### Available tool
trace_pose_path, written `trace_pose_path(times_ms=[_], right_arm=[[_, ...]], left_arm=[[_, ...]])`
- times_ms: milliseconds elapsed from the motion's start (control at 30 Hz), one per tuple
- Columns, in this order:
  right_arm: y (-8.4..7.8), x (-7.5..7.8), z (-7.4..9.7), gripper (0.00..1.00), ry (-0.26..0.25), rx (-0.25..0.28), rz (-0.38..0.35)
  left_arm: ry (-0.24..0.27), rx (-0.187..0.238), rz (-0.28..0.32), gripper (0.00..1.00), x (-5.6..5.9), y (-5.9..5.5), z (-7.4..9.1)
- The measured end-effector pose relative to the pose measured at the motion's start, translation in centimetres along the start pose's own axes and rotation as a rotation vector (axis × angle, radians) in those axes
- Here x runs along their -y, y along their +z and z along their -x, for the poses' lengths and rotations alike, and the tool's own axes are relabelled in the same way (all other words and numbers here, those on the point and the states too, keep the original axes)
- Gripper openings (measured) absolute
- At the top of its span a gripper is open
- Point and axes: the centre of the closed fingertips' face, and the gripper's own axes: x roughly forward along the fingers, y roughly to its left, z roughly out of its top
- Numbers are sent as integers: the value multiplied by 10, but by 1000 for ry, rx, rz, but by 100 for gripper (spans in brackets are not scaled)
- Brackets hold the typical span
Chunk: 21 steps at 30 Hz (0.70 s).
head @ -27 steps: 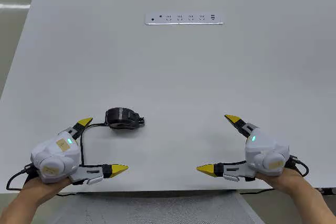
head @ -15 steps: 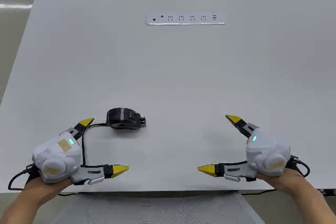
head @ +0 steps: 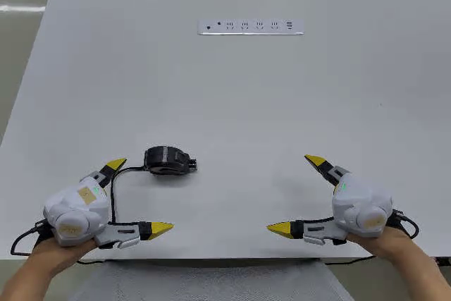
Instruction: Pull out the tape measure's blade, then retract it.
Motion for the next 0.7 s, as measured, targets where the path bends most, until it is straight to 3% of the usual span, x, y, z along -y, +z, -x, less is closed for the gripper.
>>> trace_pose_path(times_ms=[700], right_arm=[[7, 14, -7, 96, 40, -28, 46]], left_arm=[[-35, -30, -33, 96, -14, 7, -8]])
